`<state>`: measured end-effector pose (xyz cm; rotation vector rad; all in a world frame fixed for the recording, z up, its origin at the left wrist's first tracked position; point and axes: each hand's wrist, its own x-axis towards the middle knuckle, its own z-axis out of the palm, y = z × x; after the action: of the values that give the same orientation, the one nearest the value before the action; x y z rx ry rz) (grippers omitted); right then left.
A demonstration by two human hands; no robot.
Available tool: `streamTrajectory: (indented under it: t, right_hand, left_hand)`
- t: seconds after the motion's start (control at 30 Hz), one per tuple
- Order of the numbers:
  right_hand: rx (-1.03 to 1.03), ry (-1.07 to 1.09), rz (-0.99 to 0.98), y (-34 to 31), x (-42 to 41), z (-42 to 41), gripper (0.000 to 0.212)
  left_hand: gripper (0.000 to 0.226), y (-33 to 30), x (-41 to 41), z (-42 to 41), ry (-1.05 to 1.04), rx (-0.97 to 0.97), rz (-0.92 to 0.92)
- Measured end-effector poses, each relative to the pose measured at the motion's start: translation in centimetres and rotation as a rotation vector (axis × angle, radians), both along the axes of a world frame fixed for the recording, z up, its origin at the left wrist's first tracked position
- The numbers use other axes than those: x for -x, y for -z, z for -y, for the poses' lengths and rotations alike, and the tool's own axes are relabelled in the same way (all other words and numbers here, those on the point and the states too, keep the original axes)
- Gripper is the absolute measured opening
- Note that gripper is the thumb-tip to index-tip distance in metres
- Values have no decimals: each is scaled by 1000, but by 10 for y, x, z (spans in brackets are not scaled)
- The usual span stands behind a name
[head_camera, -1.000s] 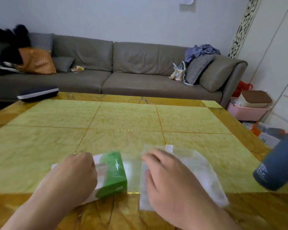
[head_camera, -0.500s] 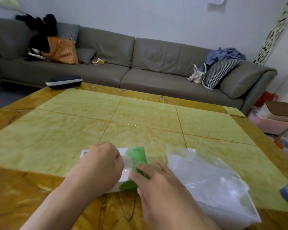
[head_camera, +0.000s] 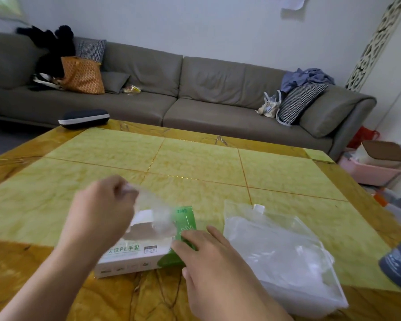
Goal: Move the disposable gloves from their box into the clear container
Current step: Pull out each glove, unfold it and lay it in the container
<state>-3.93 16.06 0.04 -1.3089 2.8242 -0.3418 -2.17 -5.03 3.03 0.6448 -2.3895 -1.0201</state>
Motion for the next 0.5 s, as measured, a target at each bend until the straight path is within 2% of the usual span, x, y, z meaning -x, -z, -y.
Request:
streamTrajectory:
  t: [0.1, 0.2, 0.27, 0.37, 0.43, 0.5]
  right_hand:
    - [-14, 0, 16, 0, 0, 0, 61]
    - [89, 29, 43, -3, -1, -4, 52]
    - [219, 64, 138, -12, -1, -9, 51]
    - [631, 133, 292, -28, 4, -17, 47]
    - [957, 188, 560, -37, 12, -29, 47]
    - [1128, 185, 735, -47, 20, -41, 43]
  left_hand:
    - [13, -17, -9, -1, 54, -388, -230]
    - [16, -19, -11, -15, 220, -673, -236]
    - [15, -18, -11, -24, 291, -741, -217]
    - [19, -20, -10, -35, 359, -845, -198]
    - [29, -21, -11, -41, 434, -886, -158]
    - [37, -20, -11, -49, 537, -822, -80]
